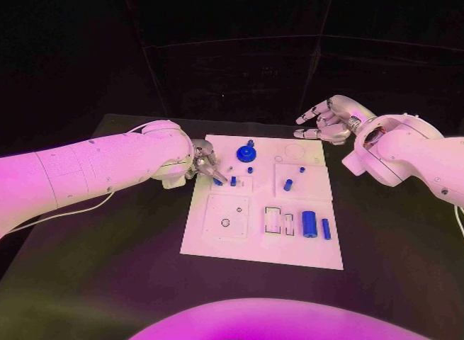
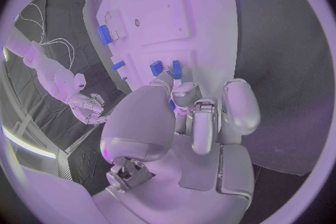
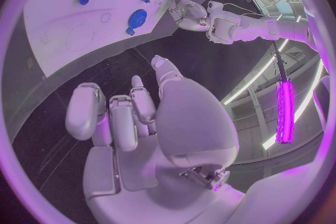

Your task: Assemble the parts on the task board

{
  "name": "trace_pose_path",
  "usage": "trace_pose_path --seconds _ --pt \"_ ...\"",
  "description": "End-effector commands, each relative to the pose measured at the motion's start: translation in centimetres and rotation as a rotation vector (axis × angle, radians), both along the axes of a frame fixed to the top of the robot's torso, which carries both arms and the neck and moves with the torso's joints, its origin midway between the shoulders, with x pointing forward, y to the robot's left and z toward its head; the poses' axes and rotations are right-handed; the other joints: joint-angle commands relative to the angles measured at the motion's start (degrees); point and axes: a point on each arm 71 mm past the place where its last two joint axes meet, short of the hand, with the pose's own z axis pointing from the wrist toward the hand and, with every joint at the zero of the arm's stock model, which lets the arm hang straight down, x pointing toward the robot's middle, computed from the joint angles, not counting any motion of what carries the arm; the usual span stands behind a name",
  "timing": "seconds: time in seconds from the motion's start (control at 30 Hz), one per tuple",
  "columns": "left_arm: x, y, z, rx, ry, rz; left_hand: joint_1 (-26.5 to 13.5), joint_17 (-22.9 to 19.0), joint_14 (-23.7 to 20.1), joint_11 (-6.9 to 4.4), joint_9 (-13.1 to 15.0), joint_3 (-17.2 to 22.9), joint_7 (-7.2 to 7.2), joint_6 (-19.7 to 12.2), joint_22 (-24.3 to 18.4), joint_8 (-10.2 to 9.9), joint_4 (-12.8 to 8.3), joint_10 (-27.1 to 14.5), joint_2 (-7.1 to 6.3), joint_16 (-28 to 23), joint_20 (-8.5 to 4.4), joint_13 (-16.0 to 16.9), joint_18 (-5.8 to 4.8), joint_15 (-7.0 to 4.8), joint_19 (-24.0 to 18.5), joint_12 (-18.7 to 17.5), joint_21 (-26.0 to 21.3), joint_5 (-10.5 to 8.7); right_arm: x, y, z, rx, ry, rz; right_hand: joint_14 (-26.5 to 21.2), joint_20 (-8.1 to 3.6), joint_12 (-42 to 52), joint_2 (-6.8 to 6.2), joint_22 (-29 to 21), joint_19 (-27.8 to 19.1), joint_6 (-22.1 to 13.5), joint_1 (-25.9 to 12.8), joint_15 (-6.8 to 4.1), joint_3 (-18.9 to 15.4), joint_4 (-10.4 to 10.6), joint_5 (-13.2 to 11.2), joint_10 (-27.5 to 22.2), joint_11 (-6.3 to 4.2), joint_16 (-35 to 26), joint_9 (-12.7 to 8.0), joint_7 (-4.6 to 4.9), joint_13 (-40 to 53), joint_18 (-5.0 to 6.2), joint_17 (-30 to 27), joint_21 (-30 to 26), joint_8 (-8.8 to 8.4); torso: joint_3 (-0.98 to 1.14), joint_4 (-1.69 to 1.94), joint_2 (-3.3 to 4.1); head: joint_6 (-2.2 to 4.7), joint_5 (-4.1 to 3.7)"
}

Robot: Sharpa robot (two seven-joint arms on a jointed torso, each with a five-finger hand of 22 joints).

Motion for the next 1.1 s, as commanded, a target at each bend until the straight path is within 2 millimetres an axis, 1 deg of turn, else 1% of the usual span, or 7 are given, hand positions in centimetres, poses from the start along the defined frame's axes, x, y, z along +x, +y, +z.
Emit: trace_pose_path --seconds 0.03,0.3,0.33,0.47,0.63,0.93,1.1 --pt "0.0 0.0 0.0 0.005 -0.001 0.005 1.31 15.09 5.85 -0.06 -0.07 3.57 -0.28 -0.1 0.09 -0.26 -3.27 0.15 0.9 0.18 -0.15 0.01 -0.25 -0.33 0.28 0.04 0.37 0.18 0.0 0.1 0.1 0.004 -0.003 0.007 3.37 0.06 -0.12 0.34 -0.06 -0.43 0.25 -0.44 -0.49 0.01 0.45 -0.31 -0.17 -0.04 -0.37 0.07 -0.26 -0.05 1.03 3.26 -0.39 0.21 0.02 0.01 0.03 -0.02 -0.03" --pt "0.1 -0.2 0.1 -0.003 -0.016 0.012 0.31 15.09 5.85 0.02 -0.13 4.15 -0.22 0.44 0.65 -0.17 -3.33 0.67 0.63 0.18 -0.12 0.53 -0.38 -0.25 0.51 0.45 0.78 0.17 0.0 0.1 0.2 0.005 -0.004 0.007 3.37 0.06 -0.1 0.37 -0.06 -0.43 0.3 -0.42 -0.5 0.03 0.46 -0.29 -0.15 -0.06 -0.39 0.08 -0.28 -0.03 1.03 3.23 -0.4 0.27 0.07 -0.01 0.04 0.14 -0.02" --pt "0.1 -0.3 0.1 -0.006 -0.021 0.015 0.08 15.09 5.85 0.01 -0.13 4.3 -0.24 0.55 0.76 -0.14 -3.28 0.77 0.7 0.18 -0.12 0.61 -0.4 -0.25 0.56 0.52 0.86 0.17 0.0 0.1 0.2 0.005 -0.005 0.007 3.37 0.06 -0.1 0.37 -0.06 -0.43 0.3 -0.42 -0.5 0.03 0.46 -0.29 -0.15 -0.06 -0.39 0.08 -0.28 -0.03 1.03 3.23 -0.4 0.27 0.03 -0.01 0.03 0.15 -0.02" --pt "0.3 -0.3 0.2 -0.015 -0.038 0.029 -0.2 15.09 5.85 -0.03 -0.13 4.8 -0.29 0.7 0.97 -0.09 -3.24 0.95 1.09 0.18 -0.12 0.73 -0.44 -0.27 0.65 0.62 1.02 0.16 0.0 0.1 0.2 0.005 -0.006 0.008 3.37 0.06 -0.1 0.37 -0.06 -0.43 0.3 -0.42 -0.5 0.03 0.46 -0.29 -0.15 -0.06 -0.39 0.08 -0.28 -0.03 1.03 3.23 -0.4 0.27 0.05 -0.06 0.02 0.08 0.01" --pt "0.2 -0.3 0.3 -0.046 -0.053 0.055 -0.47 15.09 5.85 -0.07 -0.08 5.31 -0.34 0.83 1.28 0.01 -3.25 1.11 1.44 0.18 -0.14 0.74 -0.5 -0.29 0.79 0.66 1.26 0.16 0.0 0.1 0.2 0.006 -0.006 0.007 3.37 0.06 -0.1 0.37 -0.06 -0.43 0.3 -0.42 -0.5 0.03 0.46 -0.29 -0.15 -0.06 -0.39 0.08 -0.28 -0.03 1.03 3.23 -0.4 0.27 0.07 -0.02 0.04 0.06 -0.07" --pt "-0.4 0.3 0.6 -0.108 -0.076 0.111 -0.52 15.09 5.85 -0.11 -0.04 5.58 -0.38 0.89 1.46 0.08 -3.36 1.18 1.5 0.18 -0.15 0.67 -0.53 -0.3 0.86 0.63 1.4 0.15 0.0 0.1 0.2 0.005 -0.007 0.006 3.37 0.06 -0.1 0.37 -0.06 -0.43 0.3 -0.42 -0.5 0.03 0.46 -0.29 -0.15 -0.06 -0.39 0.08 -0.28 -0.03 1.03 3.23 -0.4 0.27 0.02 0.09 -0.03 -0.11 -0.12" --pt "-0.8 0.7 0.7 -0.147 -0.108 0.145 -0.54 15.09 5.85 -0.13 -0.01 5.71 -0.41 0.95 1.64 0.13 -3.47 1.29 1.45 0.18 -0.16 0.76 -0.57 -0.31 0.94 0.71 1.54 0.15 0.0 0.0 0.2 0.006 -0.008 0.006 3.37 0.06 -0.1 0.37 -0.06 -0.43 0.3 -0.42 -0.5 0.03 0.46 -0.29 -0.15 -0.06 -0.39 0.08 -0.28 -0.03 1.03 3.23 -0.4 0.27 0.04 0.09 -0.02 -0.18 -0.07"
